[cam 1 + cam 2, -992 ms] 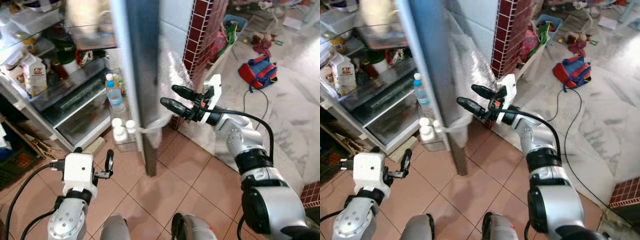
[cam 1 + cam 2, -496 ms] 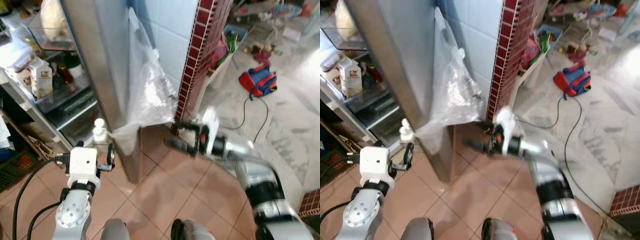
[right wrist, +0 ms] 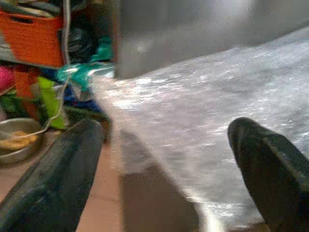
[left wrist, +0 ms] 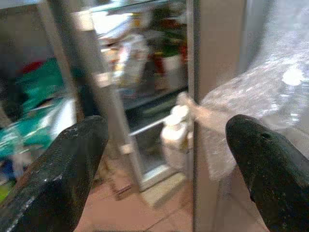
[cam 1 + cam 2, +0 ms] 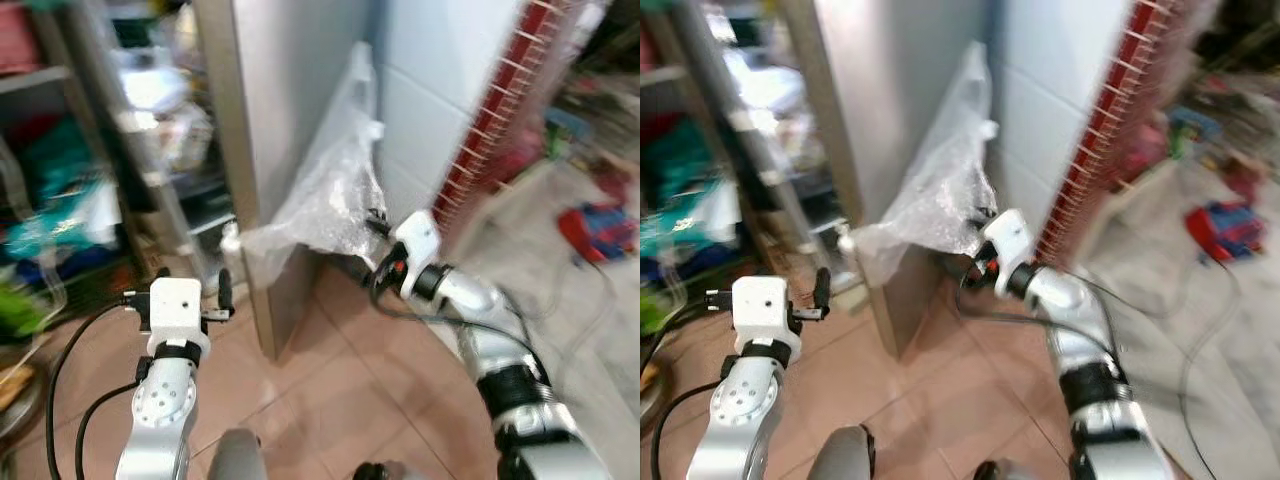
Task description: Restocking fridge
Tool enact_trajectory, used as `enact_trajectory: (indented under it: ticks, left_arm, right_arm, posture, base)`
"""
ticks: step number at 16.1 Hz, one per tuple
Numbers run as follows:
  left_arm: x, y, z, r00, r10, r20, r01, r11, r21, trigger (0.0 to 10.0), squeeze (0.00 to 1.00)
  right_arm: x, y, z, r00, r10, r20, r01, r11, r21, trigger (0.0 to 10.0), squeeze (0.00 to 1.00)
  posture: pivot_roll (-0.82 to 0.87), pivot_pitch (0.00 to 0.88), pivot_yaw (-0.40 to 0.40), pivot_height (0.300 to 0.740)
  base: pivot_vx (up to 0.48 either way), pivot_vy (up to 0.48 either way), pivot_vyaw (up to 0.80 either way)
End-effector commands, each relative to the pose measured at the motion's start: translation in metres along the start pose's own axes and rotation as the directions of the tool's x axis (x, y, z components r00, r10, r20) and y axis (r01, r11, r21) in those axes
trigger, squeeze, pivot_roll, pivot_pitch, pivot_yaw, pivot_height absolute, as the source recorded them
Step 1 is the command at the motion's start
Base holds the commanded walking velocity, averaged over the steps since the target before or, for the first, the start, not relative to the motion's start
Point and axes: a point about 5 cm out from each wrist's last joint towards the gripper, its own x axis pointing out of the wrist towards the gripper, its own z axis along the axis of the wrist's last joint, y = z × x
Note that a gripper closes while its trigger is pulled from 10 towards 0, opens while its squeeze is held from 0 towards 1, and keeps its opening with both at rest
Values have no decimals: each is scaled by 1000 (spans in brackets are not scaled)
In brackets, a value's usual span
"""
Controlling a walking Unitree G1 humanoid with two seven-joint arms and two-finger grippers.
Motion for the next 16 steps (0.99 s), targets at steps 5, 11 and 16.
enact_trajectory:
  ticks: [5, 11, 16]
  left_arm:
    - [3, -4, -9, 1000, 4, -3, -4, 1000, -7, 10000, 0]
    - [9, 0, -12, 999, 38, -7, -39, 999, -15, 10000, 0]
    - [15, -1, -2, 999, 40, 35, -39, 999, -20, 10000, 0]
  right_arm:
    - [-13, -52, 12, 960, -281, -15, 279, 957, -75, 10000, 0]
    - [-28, -51, -18, 857, -510, -72, 515, 848, 125, 10000, 0]
    - [-38, -35, -33, 737, -668, -106, 676, 724, 136, 10000, 0]
  posture:
    - [122, 0, 0, 740]
    - [129, 0, -11, 740]
    - [118, 0, 15, 740]
  base:
    - [0, 0, 640]
    - [0, 0, 0]
    - [0, 0, 0]
